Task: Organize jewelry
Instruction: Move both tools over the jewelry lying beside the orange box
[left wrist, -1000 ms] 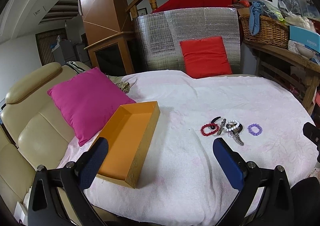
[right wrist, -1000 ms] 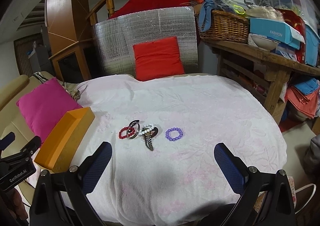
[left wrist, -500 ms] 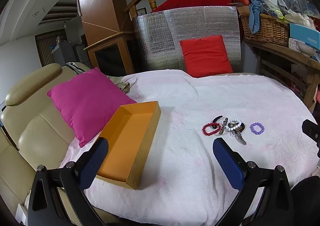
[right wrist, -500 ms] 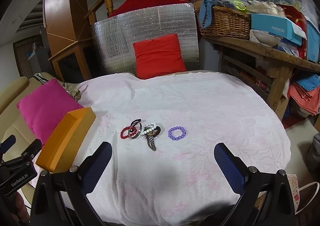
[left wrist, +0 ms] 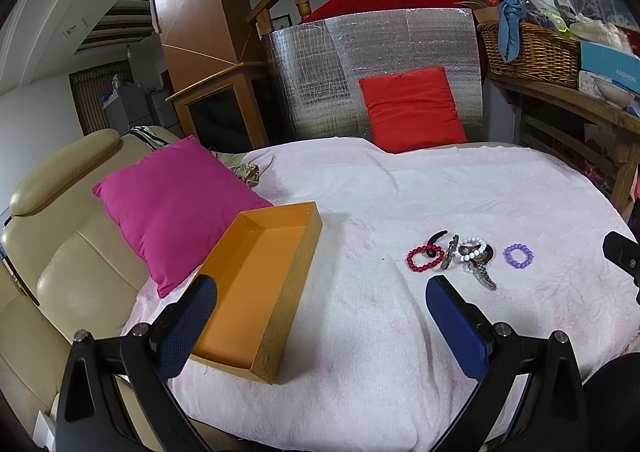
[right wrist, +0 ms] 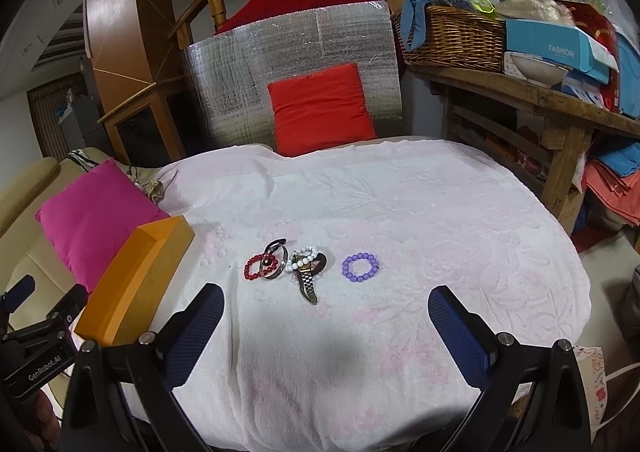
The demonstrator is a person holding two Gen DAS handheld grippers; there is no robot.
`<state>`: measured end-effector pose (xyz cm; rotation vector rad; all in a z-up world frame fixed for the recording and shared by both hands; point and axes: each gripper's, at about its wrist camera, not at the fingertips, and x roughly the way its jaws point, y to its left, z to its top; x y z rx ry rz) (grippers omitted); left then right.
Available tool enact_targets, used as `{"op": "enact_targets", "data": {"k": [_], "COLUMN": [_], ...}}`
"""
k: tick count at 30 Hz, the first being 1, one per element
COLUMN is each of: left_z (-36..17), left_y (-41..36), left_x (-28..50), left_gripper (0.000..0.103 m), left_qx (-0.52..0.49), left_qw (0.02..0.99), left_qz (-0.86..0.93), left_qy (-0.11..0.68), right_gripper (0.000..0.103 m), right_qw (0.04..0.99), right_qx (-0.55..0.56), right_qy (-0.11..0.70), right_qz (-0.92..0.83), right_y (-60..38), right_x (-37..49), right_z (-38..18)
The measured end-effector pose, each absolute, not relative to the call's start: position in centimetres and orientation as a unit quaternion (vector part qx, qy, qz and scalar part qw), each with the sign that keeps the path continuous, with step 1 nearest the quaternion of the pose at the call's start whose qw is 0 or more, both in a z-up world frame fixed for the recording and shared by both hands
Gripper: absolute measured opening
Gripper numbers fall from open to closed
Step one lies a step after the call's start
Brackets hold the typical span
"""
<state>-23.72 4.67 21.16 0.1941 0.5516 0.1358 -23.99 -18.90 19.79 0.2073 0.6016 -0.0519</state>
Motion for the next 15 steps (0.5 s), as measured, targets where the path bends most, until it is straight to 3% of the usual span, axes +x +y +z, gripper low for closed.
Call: {"op": "enact_targets", "data": {"k": [15], "left_z": [17.5], "left_y": [3.0], "left_x": [-18.1], "left_gripper": [0.103], "left_qx": [0.083], "left_qw": [0.951], "left_qz": [-0.005], "left_qy": [0.297], "right_gripper": [0.103], "right_qw": [0.940], "right_qx": [0.143], "right_qy": [0.310], "right_qz": [0.005], "right_y": [-23.5], "right_x": [-19.3], "right_z": [15.9]}}
